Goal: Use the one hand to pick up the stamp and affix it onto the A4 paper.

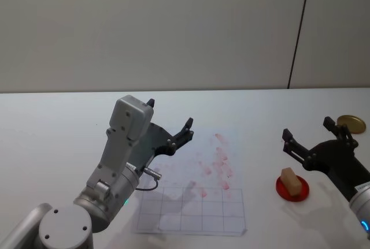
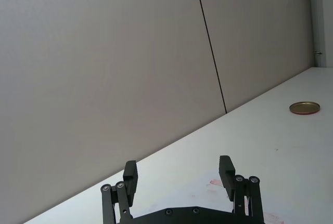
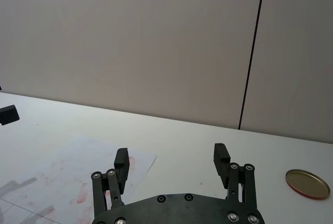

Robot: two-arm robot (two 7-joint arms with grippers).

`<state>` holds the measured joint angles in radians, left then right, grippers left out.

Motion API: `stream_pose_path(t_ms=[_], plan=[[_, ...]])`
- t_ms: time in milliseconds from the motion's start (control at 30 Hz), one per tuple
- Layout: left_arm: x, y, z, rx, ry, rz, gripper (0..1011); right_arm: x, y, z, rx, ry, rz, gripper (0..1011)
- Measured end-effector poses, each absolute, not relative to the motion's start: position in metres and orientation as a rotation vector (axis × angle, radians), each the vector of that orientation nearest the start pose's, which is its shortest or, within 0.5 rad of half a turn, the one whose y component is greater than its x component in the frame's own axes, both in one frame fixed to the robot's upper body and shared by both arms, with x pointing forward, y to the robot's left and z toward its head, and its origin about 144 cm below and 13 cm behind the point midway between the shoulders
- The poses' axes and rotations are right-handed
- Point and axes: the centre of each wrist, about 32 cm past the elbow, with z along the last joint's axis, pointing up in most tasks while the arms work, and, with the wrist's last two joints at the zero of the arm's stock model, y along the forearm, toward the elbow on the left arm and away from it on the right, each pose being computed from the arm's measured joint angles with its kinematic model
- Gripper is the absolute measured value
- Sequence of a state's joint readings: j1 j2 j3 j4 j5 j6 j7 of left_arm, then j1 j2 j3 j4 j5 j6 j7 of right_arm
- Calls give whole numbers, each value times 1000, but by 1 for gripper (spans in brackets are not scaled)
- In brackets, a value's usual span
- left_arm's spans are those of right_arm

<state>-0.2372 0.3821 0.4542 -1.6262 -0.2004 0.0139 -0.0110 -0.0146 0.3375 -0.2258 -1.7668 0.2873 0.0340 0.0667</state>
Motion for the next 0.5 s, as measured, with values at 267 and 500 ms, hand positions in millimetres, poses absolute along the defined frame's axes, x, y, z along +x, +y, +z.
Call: stream_pose_path(t_ms=[267, 500], plan=[[492, 198, 1204, 61, -268, 1124, 993, 443, -237, 1189, 26, -75, -1229, 1001], [492, 198, 1204, 61, -268, 1124, 993, 444, -236, 1189, 12, -68, -1234, 1001]])
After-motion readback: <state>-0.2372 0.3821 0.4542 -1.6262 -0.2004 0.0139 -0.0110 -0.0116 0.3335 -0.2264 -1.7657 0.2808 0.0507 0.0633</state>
